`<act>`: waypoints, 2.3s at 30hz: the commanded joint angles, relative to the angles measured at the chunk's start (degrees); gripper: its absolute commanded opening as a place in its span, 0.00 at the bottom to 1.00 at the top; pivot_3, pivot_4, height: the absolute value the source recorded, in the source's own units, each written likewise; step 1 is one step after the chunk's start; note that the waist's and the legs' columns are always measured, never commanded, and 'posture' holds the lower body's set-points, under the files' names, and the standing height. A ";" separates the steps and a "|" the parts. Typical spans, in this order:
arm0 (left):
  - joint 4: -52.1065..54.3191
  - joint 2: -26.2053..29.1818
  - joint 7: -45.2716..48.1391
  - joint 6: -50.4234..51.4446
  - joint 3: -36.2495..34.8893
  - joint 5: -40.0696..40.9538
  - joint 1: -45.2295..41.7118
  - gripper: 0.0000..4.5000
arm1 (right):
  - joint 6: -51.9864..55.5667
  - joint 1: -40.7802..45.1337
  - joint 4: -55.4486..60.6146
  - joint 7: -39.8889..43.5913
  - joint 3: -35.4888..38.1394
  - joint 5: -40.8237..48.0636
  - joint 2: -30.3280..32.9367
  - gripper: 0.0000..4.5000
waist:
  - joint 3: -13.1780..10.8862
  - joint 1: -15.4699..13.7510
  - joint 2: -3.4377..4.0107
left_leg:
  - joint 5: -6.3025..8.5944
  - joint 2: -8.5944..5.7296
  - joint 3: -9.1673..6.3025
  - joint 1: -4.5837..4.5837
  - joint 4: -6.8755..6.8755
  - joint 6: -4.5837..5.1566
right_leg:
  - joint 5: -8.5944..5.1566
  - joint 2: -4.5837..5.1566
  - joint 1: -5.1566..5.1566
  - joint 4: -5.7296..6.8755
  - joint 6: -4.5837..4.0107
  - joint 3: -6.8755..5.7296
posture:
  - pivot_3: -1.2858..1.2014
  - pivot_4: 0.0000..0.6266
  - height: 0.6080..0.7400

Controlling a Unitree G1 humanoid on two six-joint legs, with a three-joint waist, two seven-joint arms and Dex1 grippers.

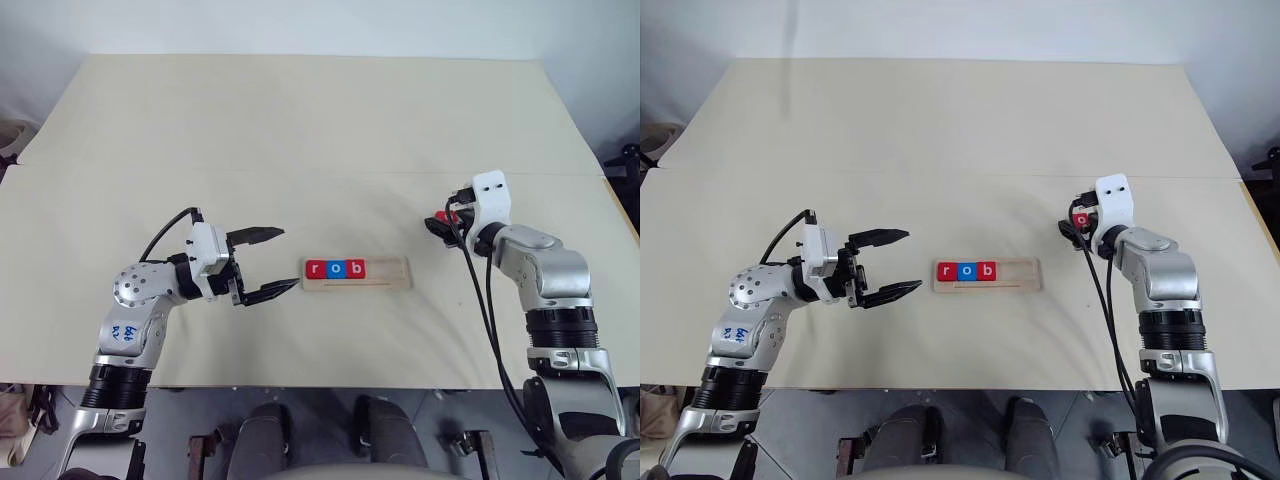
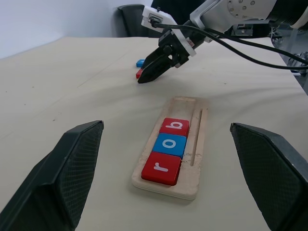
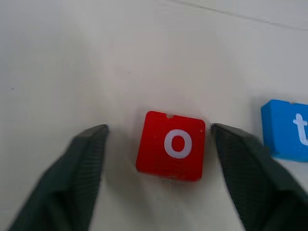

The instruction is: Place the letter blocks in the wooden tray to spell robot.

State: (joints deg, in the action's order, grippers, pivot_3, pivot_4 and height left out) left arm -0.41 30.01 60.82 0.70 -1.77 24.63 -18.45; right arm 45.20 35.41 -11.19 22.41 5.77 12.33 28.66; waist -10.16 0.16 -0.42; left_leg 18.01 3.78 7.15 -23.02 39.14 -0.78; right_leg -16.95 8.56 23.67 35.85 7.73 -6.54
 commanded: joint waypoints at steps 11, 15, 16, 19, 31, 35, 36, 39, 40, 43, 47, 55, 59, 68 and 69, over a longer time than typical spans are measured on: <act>-3.15 -1.20 3.83 -0.16 0.78 1.09 -4.46 1.00 | 19.50 -9.84 25.84 -4.96 8.63 4.20 1.12 0.32 | 0.00 -0.12 0.00 | 0.00 0.00 -0.01 -0.03 -0.01 0.00 | 0.00 0.00 0.03 -0.01 0.00 -0.01 | 0.52 0.24 1.00; -4.38 -1.84 5.55 -0.01 1.41 1.23 -5.24 1.00 | 30.66 -16.12 40.97 -7.03 13.09 7.36 -2.93 0.32 | 0.00 -0.12 0.00 | 0.00 0.00 -0.04 -0.07 -0.03 0.00 | 0.00 -0.01 0.05 -0.03 -0.01 -0.03 | 0.52 0.24 1.00; -4.61 -2.01 5.97 0.12 1.61 1.27 -5.43 1.00 | 32.97 -17.96 44.52 -7.70 13.64 7.84 -4.66 0.32 | 0.00 -0.05 0.00 | 0.00 0.00 -0.06 -0.07 -0.03 0.00 | 0.00 -0.01 0.05 -0.03 -0.01 -0.03 | 0.52 0.24 1.00; -5.15 -2.46 7.02 0.40 2.06 1.19 -5.94 1.00 | 37.47 -22.76 52.53 -9.71 14.57 8.47 -10.33 0.32 | 0.01 -0.06 0.00 | 0.00 0.00 -0.13 -0.06 -0.03 0.00 | -0.03 -0.02 0.04 0.03 -0.05 -0.07 | 0.52 0.24 1.00; -3.48 -1.52 7.49 1.09 1.12 1.11 -4.53 1.00 | 30.94 -23.43 48.52 1.06 14.51 12.37 0.76 0.99 | 0.02 -0.08 -0.03 | 0.04 -0.04 -0.14 -0.07 -0.02 0.06 | -0.02 0.00 0.01 -0.03 -0.05 -0.04 | 0.52 0.24 1.00; -2.14 -0.43 8.04 1.39 0.52 1.55 -3.34 1.00 | 13.74 -24.78 40.03 20.45 10.90 13.95 15.64 0.99 | 0.02 -0.04 -0.03 | 0.05 -0.03 -0.15 -0.06 -0.07 0.08 | -0.02 -0.01 0.02 -0.09 -0.05 -0.05 | 0.52 0.24 1.00; -1.56 -0.04 8.33 1.50 0.38 1.77 -2.88 1.00 | 8.10 -25.14 37.20 26.14 9.55 13.59 18.97 0.99 | 0.01 0.00 -0.05 | 0.05 -0.03 -0.15 -0.05 -0.08 0.08 | -0.02 -0.01 0.01 -0.09 -0.05 -0.06 | 0.52 0.24 1.00; 0.04 1.26 9.24 1.71 0.23 2.44 -1.49 1.00 | -7.28 -23.75 26.78 40.82 5.02 11.67 25.73 0.99 | -0.01 0.09 -0.09 | 0.05 -0.03 -0.13 -0.03 -0.09 0.08 | -0.02 -0.02 -0.02 -0.13 -0.04 -0.06 | 0.52 0.24 1.00; 0.52 1.74 9.67 1.63 0.16 2.60 -0.87 1.00 | -12.43 -22.63 23.04 44.63 3.00 10.21 27.27 0.99 | -0.01 0.08 -0.09 | 0.04 -0.03 -0.13 -0.01 -0.08 0.08 | -0.02 -0.02 -0.04 -0.13 -0.04 -0.06 | 0.52 0.24 1.00; 1.63 2.31 10.06 1.55 -0.03 2.75 0.33 1.00 | -27.43 -17.12 10.11 54.51 -3.58 4.89 29.75 0.99 | -0.01 0.09 -0.09 | 0.04 -0.03 -0.08 0.05 -0.05 0.07 | -0.01 -0.01 -0.08 -0.15 -0.02 -0.03 | 0.52 0.24 1.00; 2.84 2.13 9.44 1.33 0.15 2.36 0.79 1.00 | -38.73 -9.39 -3.83 61.59 -9.49 0.16 28.72 0.99 | -0.02 -0.08 -0.08 | 0.03 -0.03 -0.05 0.08 0.00 0.06 | 0.00 -0.01 -0.09 -0.12 -0.01 -0.02 | 0.52 0.24 1.00; 4.60 1.51 8.00 1.22 0.52 1.99 1.92 1.00 | -47.30 -2.87 -15.58 63.53 -13.87 -4.52 24.41 0.96 | -0.02 -0.01 -0.07 | 0.01 -0.02 -0.04 0.08 0.03 0.03 | 0.00 -0.01 -0.09 -0.10 0.00 -0.02 | 0.52 0.24 1.00; 4.19 1.20 7.36 0.83 0.38 1.85 1.83 1.00 | -47.88 -2.71 -17.47 62.38 -13.91 -4.67 22.71 0.73 | -0.02 -0.06 -0.08 | 0.01 -0.02 -0.05 0.08 0.04 0.02 | 0.00 -0.01 -0.10 -0.09 0.00 -0.03 | 0.52 0.24 1.00; 2.73 0.93 7.23 -0.50 0.34 1.60 1.60 1.00 | -47.50 -2.71 -15.76 62.38 -13.29 -4.09 22.49 0.32 | -0.02 -0.03 -0.07 | 0.01 -0.01 -0.04 0.10 0.05 0.02 | 0.00 -0.01 -0.11 -0.07 0.00 -0.03 | 0.52 0.24 1.00; 2.57 0.93 7.24 -0.66 0.31 1.59 1.61 1.00 | -46.69 -2.20 -14.83 62.53 -13.07 -3.59 22.48 0.32 | -0.02 -0.03 -0.07 | 0.01 -0.01 -0.05 0.09 0.05 0.02 | 0.00 -0.01 -0.11 -0.07 0.00 -0.03 | 0.52 0.24 1.00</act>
State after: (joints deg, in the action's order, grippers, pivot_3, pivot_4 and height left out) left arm 1.50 31.18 68.24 1.08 -1.04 26.01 -16.90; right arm -2.14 32.99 -28.24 84.22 -8.34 7.88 51.09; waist -10.17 0.13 -0.49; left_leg 18.02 3.77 7.11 -22.92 39.18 -0.76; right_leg -16.95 8.55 23.56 35.77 7.73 -6.57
